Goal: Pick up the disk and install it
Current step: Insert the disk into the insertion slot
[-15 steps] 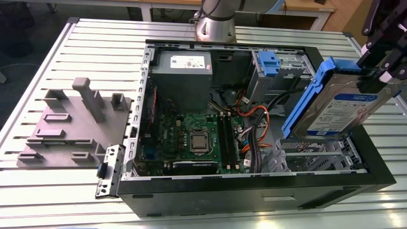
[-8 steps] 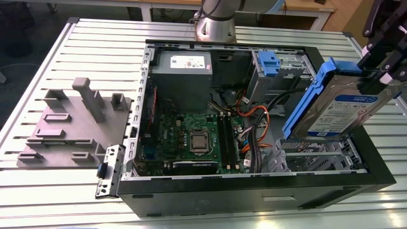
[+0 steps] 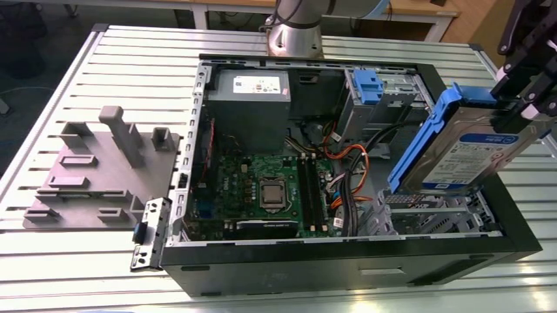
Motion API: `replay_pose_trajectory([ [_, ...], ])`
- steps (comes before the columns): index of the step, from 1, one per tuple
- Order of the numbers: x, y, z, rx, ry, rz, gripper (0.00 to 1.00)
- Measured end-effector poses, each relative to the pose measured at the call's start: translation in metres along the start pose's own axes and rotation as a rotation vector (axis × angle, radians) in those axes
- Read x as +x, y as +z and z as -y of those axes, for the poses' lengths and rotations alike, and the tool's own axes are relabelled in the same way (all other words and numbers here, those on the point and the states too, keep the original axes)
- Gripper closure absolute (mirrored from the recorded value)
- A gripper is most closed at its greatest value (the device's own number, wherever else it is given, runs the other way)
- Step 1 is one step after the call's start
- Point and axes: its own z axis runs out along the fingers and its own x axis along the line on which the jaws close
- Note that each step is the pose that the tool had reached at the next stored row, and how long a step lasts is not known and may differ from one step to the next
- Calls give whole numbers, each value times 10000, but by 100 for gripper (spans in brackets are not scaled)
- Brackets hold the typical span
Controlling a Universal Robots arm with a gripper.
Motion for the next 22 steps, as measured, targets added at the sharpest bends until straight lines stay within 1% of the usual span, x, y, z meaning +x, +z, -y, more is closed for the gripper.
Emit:
replay_pose_trajectory([
  [2,-1,5,13,0,1,-2,65],
  [6,2,51,17,0,2,-2,65],
  [10,2,58,17,0,2,0,65],
  [14,6,94,18,0,2,0,65],
  [17,6,97,19,0,2,-3,65],
  [19,5,120,23,-1,2,0,65],
  [22,5,129,24,0,2,-2,65],
])
